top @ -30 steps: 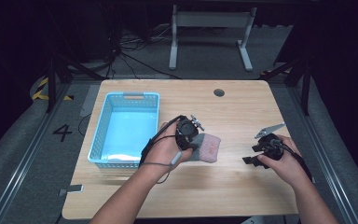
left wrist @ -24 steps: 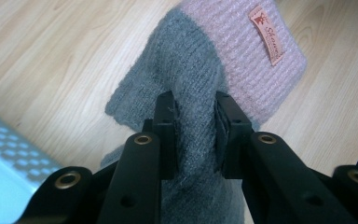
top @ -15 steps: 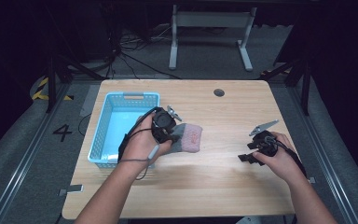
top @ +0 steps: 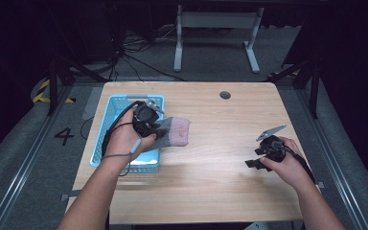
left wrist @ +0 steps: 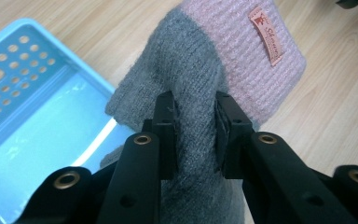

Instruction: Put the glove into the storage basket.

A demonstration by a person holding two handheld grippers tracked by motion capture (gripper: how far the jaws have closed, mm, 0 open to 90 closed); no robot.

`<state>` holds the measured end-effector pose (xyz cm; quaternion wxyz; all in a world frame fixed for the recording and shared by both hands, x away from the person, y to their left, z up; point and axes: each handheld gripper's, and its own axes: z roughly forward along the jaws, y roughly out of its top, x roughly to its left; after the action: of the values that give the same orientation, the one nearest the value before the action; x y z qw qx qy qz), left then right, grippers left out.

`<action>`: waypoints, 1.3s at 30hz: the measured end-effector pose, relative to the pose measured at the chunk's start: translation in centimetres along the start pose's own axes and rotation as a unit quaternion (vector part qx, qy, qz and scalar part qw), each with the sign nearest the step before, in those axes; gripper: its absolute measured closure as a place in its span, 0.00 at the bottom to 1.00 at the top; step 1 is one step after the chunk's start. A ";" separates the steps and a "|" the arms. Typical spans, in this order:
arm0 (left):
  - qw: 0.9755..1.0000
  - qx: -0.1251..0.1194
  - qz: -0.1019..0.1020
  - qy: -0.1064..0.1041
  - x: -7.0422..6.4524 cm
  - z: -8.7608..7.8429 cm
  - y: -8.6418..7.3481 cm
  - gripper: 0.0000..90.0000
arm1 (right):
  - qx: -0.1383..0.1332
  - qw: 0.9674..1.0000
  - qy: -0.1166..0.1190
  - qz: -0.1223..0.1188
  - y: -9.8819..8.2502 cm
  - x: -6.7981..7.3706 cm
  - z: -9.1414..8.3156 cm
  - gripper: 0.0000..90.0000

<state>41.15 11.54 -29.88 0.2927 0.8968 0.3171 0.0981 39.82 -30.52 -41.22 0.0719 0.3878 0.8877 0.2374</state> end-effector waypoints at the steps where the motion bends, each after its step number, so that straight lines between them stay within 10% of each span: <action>1: 1.000 -0.002 -0.001 0.003 0.4 -0.1 -0.2 0.82 | 0.001 1.000 0.000 0.000 -0.1 0.0 0.0 0.34; 15: 0.999 0.017 -0.020 0.025 5.8 -1.2 -2.9 0.81 | 0.005 1.000 -0.007 0.015 -1.4 -0.2 -0.3 0.34; 39: 0.995 0.085 -0.058 0.017 11.2 3.8 -7.1 0.81 | 0.014 1.000 -0.007 0.014 -1.5 0.0 0.0 0.34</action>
<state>47.67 21.26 -37.18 0.2155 0.8967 0.3804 0.0687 38.87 -31.40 -41.96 0.0694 0.4025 0.8851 0.2232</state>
